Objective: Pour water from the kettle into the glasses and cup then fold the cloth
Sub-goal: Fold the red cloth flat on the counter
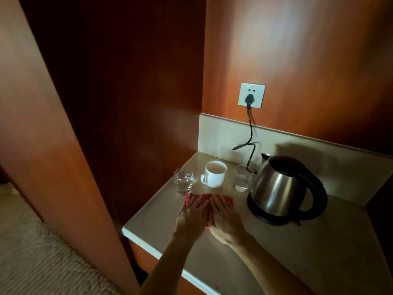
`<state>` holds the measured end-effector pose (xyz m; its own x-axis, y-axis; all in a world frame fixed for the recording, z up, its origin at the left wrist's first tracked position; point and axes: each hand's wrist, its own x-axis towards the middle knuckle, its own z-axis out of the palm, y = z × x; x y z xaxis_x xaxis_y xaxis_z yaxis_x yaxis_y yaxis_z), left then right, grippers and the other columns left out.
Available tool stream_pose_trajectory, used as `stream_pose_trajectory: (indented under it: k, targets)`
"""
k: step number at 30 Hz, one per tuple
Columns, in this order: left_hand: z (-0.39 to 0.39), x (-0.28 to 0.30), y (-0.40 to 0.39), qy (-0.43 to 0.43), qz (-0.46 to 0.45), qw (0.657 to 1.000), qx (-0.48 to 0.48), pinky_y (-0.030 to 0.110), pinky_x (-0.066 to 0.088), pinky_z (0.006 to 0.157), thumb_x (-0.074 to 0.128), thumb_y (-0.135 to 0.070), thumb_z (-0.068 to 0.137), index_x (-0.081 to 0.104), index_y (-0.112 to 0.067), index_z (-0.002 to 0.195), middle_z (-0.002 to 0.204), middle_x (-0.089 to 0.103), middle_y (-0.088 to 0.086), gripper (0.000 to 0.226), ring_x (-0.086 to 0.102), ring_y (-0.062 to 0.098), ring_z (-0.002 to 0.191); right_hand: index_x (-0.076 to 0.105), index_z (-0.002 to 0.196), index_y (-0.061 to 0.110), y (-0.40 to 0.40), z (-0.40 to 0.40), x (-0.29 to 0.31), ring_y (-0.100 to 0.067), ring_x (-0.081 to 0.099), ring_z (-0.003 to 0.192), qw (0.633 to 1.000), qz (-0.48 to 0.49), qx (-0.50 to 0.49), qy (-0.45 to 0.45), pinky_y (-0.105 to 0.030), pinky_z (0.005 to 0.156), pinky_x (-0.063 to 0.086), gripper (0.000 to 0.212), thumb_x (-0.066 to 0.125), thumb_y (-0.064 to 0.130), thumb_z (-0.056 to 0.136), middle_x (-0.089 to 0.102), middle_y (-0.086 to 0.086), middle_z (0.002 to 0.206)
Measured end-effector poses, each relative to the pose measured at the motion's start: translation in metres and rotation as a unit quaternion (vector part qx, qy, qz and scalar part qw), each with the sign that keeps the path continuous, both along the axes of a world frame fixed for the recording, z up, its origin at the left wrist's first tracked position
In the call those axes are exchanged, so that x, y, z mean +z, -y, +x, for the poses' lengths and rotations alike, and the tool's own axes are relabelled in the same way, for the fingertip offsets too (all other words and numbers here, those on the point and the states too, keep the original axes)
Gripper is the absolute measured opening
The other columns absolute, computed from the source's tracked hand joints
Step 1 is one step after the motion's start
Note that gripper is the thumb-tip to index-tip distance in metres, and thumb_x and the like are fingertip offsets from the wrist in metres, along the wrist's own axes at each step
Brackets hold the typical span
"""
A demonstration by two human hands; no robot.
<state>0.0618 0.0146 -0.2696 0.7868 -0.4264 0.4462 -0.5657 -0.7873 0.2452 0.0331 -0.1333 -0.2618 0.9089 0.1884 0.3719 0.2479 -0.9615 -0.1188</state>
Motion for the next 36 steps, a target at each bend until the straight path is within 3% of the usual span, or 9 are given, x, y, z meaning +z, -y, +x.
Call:
stream_pose_trajectory:
  k: [2, 7, 10, 14, 19, 22, 26, 31, 36]
  targets:
    - [-0.001, -0.003, -0.019, -0.007, 0.006, 1.000, 0.019, 0.042, 0.042, 0.109, 0.044, -0.031, 0.090, 0.072, -0.017, 0.113, 0.117, 0.070, 0.004, 0.039, 0.062, 0.025, 0.116, 0.079, 0.110, 0.002, -0.014, 0.003, -0.004, -0.040, 0.073, 0.105, 1.000, -0.007, 0.003, 0.008, -0.056, 0.092, 0.058, 0.047, 0.047, 0.027, 0.086, 0.076, -0.019, 0.118]
    - [-0.038, 0.019, -0.045, 0.015, -0.036, 0.998, 0.044, 0.038, 0.057, 0.089, 0.043, -0.032, 0.089, 0.076, -0.019, 0.104, 0.110, 0.072, -0.001, 0.038, 0.065, 0.019, 0.109, 0.081, 0.110, 0.007, -0.042, -0.027, -0.001, -0.040, 0.073, 0.108, 1.000, -0.002, 0.004, 0.003, -0.057, 0.092, 0.058, 0.045, 0.045, 0.029, 0.093, 0.077, -0.015, 0.118]
    - [-0.059, 0.015, -0.048, 0.023, -0.046, 0.998, 0.033, 0.037, 0.052, 0.098, 0.043, -0.034, 0.093, 0.075, -0.020, 0.107, 0.115, 0.071, -0.001, 0.037, 0.062, 0.019, 0.116, 0.083, 0.105, 0.008, -0.042, -0.050, 0.005, -0.037, 0.075, 0.105, 1.000, -0.005, 0.004, -0.012, -0.054, 0.088, 0.060, 0.043, 0.048, 0.030, 0.091, 0.079, -0.013, 0.114]
    - [-0.092, 0.014, -0.027, 0.112, -0.018, 0.993, -0.019, 0.033, 0.051, 0.096, 0.069, -0.022, 0.083, 0.078, -0.022, 0.097, 0.105, 0.074, -0.006, 0.016, 0.066, 0.018, 0.108, 0.082, 0.107, 0.007, -0.021, -0.083, 0.008, -0.035, 0.076, 0.105, 0.996, -0.025, -0.006, -0.080, -0.053, 0.087, 0.062, 0.058, 0.084, 0.046, 0.064, 0.078, -0.013, 0.115]
    - [-0.119, -0.007, 0.023, 0.030, -0.015, 0.998, -0.049, 0.044, 0.031, 0.115, 0.050, -0.034, 0.096, 0.068, -0.028, 0.121, 0.125, 0.066, -0.008, 0.031, 0.052, 0.014, 0.129, 0.082, 0.103, 0.005, 0.028, -0.134, 0.008, -0.035, 0.077, 0.102, 0.998, -0.001, -0.039, -0.047, -0.053, 0.087, 0.062, 0.045, 0.061, 0.031, 0.072, 0.079, -0.014, 0.111]
    - [-0.131, -0.004, 0.068, -0.018, -0.035, 0.997, -0.061, 0.046, 0.032, 0.114, 0.052, -0.036, 0.091, 0.069, -0.030, 0.118, 0.125, 0.067, -0.003, 0.033, 0.055, 0.019, 0.127, 0.081, 0.107, 0.003, 0.071, -0.152, -0.004, -0.033, 0.075, 0.107, 0.997, 0.008, -0.082, 0.010, -0.046, 0.106, 0.047, 0.050, 0.047, 0.030, 0.081, 0.078, -0.015, 0.115]
    - [-0.125, 0.002, 0.105, -0.016, -0.035, 0.997, -0.072, 0.045, 0.029, 0.116, 0.049, -0.042, 0.091, 0.065, -0.037, 0.121, 0.130, 0.063, -0.007, 0.035, 0.053, 0.017, 0.129, 0.081, 0.108, 0.004, 0.108, -0.155, -0.007, -0.032, 0.072, 0.112, 0.993, -0.032, -0.105, 0.044, -0.043, 0.106, 0.036, 0.046, 0.042, 0.025, 0.093, 0.077, -0.015, 0.118]
    - [-0.094, 0.005, 0.111, 0.003, -0.034, 0.995, -0.094, 0.036, 0.029, 0.116, 0.048, -0.043, 0.094, 0.063, -0.039, 0.122, 0.131, 0.060, -0.016, 0.033, 0.051, 0.010, 0.127, 0.072, 0.128, 0.000, 0.114, -0.121, -0.016, -0.034, 0.058, 0.134, 0.991, -0.056, -0.105, -0.053, -0.052, 0.116, 0.036, 0.057, 0.048, 0.028, 0.085, 0.066, -0.018, 0.139]
    - [-0.055, -0.002, 0.085, -0.009, -0.039, 0.996, -0.082, 0.036, 0.029, 0.115, 0.046, -0.043, 0.095, 0.063, -0.038, 0.124, 0.133, 0.059, -0.012, 0.034, 0.048, 0.011, 0.130, 0.077, 0.113, -0.006, 0.079, -0.089, -0.005, -0.037, 0.072, 0.110, 0.992, 0.036, -0.112, 0.042, -0.046, 0.104, 0.041, 0.050, 0.050, 0.023, 0.083, 0.075, -0.022, 0.118]
